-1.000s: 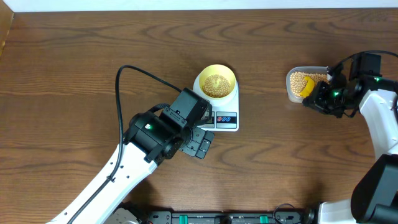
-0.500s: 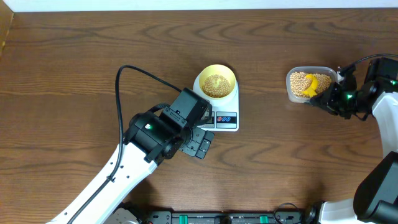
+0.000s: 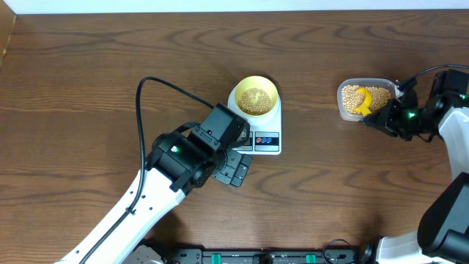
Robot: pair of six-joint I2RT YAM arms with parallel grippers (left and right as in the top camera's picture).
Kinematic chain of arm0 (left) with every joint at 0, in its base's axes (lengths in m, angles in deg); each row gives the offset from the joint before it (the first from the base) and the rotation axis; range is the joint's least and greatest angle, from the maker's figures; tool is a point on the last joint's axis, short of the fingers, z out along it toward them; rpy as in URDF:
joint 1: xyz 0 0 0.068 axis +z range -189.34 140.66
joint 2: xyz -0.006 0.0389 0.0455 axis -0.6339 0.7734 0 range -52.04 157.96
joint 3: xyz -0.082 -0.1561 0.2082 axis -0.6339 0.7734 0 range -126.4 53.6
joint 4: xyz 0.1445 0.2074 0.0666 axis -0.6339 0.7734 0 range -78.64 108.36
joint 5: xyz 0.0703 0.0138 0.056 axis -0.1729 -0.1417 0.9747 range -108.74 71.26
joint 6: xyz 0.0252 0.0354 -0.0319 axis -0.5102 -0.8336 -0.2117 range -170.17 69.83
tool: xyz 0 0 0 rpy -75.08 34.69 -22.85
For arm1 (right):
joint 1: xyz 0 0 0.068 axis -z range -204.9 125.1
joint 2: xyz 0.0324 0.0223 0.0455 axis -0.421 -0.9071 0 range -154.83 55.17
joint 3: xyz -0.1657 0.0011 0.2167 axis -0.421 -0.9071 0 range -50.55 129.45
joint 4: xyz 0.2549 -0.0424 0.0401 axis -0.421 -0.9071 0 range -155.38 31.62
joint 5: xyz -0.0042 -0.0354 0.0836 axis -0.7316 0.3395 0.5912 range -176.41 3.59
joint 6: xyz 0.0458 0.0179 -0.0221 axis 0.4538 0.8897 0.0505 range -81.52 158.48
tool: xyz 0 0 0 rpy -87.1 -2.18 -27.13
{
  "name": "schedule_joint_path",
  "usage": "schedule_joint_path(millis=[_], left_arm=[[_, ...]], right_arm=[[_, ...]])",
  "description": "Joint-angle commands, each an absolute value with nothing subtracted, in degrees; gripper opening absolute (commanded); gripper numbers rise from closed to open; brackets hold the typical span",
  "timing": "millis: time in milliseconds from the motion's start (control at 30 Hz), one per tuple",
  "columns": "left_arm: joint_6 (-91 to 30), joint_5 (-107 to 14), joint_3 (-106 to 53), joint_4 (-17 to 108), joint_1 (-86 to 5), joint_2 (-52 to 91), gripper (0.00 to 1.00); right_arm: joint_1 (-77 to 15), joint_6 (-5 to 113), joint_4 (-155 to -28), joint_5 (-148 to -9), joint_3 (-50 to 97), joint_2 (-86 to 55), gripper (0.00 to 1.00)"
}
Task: Scoop item into bowl and weigh 50g on scale
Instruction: 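Dip the scoop into the soybean tub with the right gripper and scoop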
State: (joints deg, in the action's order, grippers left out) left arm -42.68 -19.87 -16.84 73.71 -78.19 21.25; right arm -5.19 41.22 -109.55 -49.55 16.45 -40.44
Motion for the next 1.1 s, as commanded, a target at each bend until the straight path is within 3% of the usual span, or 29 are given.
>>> schedule_joint_path(millis=[0,1067], left_arm=[[-43.0,-19.1,-18.2,73.7,-78.3,21.0,0.94],[-43.0,-19.1,-18.2,73.7,-78.3,21.0,0.94]], right_arm=[[-4.7,39.9,-108.9,-47.1,16.1,-40.9,0.01],[0.7,39.9,-108.5,-37.8,16.1,-40.9,0.01]])
